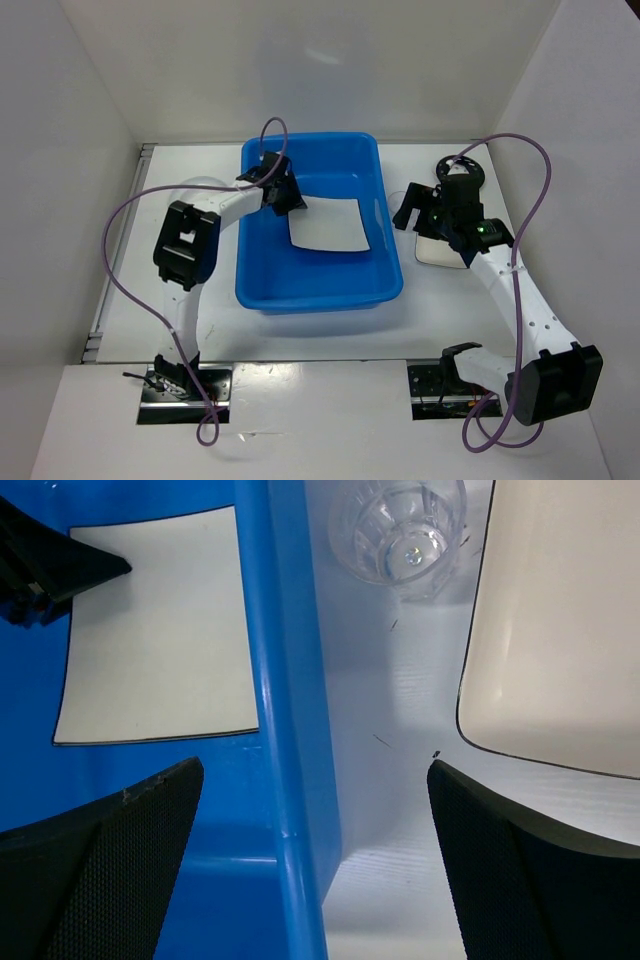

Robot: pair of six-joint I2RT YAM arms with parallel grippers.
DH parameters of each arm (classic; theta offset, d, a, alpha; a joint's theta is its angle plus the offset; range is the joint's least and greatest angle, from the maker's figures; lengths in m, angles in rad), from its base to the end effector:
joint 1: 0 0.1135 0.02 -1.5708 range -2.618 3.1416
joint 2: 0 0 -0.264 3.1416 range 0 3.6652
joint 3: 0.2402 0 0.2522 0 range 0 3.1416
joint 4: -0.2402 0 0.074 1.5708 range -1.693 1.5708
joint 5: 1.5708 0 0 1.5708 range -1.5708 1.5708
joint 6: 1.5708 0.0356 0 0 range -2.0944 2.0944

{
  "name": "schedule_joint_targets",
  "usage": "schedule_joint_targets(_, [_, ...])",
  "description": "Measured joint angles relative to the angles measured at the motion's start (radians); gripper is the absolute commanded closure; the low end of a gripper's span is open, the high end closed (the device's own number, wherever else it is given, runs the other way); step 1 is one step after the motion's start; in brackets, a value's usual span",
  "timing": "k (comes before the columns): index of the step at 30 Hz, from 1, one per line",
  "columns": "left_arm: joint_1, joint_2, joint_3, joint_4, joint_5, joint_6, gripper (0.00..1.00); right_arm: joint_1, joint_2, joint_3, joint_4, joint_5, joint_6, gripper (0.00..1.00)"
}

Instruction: Place the mixed dishes into the plastic bin

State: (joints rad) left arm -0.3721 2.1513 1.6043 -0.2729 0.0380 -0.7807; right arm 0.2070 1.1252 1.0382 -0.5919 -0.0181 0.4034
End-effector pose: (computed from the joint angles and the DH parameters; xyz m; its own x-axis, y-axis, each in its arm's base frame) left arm 0.4466 -0.1758 0.1780 -0.7565 -0.4597 -0.4652 -0.2040 0.8417 -0.4999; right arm 0.2355 0.0501 0.3214 -0.6513 0.2643 -0.7113 0.0396 0.9479 0.3160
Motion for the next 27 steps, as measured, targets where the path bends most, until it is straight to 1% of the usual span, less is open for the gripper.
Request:
schedule_joint_targets(1, [0.003, 0.005, 0.005, -0.010, -0.018, 0.006, 0.57, 0.000, 0.000, 0.000, 0.000, 0.001, -0.002, 0.02])
schedule_joint_targets(4, [0.013, 0.029, 0.024, -0.067, -0.084, 0.059, 0.57, 0.000, 0.000, 0.000, 0.000, 0.004, -0.006, 0.02])
schedule_joint_targets(10, [0.000, 0.036, 0.068, -0.133, -0.130, 0.121, 0.57, 0.000, 0.000, 0.000, 0.000, 0.005, -0.008, 0.01])
schedule_joint_targets(16, [-0.002, 0.034, 0.077, -0.156, -0.143, 0.126, 0.57, 0.000, 0.000, 0.000, 0.000, 0.004, -0.009, 0.01])
schedule_joint_targets(17, [-0.003, 0.029, 0.079, -0.169, -0.152, 0.126, 0.55, 0.000, 0.000, 0.000, 0.000, 0.005, -0.009, 0.01])
schedule_joint_targets(23, [-0.008, -0.003, 0.135, -0.360, -0.318, 0.170, 0.49, 0.000, 0.001, 0.000, 0.001, -0.004, -0.009, 0.01])
schedule_joint_targets(27, [-0.001, -0.046, 0.190, -0.440, -0.363, 0.203, 0.48, -0.001, 0.015, 0.006, 0.000, -0.009, -0.009, 0.00])
